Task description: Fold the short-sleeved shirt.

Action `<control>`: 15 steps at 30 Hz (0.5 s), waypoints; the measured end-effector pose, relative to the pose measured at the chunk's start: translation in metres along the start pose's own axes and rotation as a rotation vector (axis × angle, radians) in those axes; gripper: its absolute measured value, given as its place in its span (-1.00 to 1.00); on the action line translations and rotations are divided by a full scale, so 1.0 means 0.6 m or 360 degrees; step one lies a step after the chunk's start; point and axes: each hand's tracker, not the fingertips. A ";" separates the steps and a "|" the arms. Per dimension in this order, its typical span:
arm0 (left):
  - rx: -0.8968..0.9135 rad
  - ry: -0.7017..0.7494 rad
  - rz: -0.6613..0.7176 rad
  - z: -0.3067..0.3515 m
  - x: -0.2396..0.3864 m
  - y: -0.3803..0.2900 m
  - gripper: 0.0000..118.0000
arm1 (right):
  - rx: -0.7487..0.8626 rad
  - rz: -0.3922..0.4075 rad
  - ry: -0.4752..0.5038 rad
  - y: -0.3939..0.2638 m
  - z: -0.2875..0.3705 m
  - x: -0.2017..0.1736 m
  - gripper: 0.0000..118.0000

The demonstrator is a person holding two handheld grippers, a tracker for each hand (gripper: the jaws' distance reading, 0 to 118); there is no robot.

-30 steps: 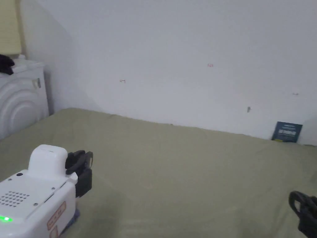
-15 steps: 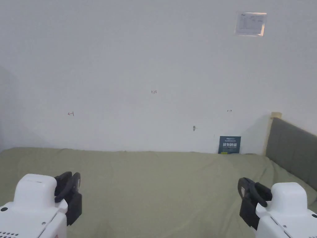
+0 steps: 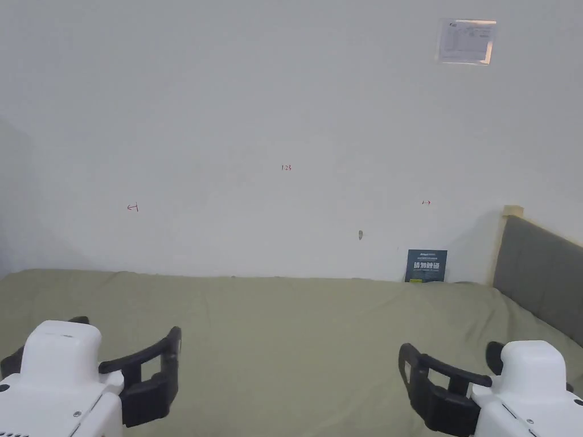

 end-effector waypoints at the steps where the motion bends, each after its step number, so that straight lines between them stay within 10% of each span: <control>1: 0.0012 0.0015 -0.0001 -0.001 0.002 -0.001 0.66 | -0.0004 0.0020 -0.0005 0.001 0.000 -0.003 0.90; 9: -0.0030 0.0071 0.0061 -0.015 -0.010 -0.012 0.97 | -0.0145 -0.0239 -0.0005 0.028 -0.006 -0.001 0.96; 15: -0.0058 0.0083 0.0122 -0.027 -0.019 -0.010 1.00 | -0.0068 -0.0168 -0.0096 0.034 0.002 -0.008 0.96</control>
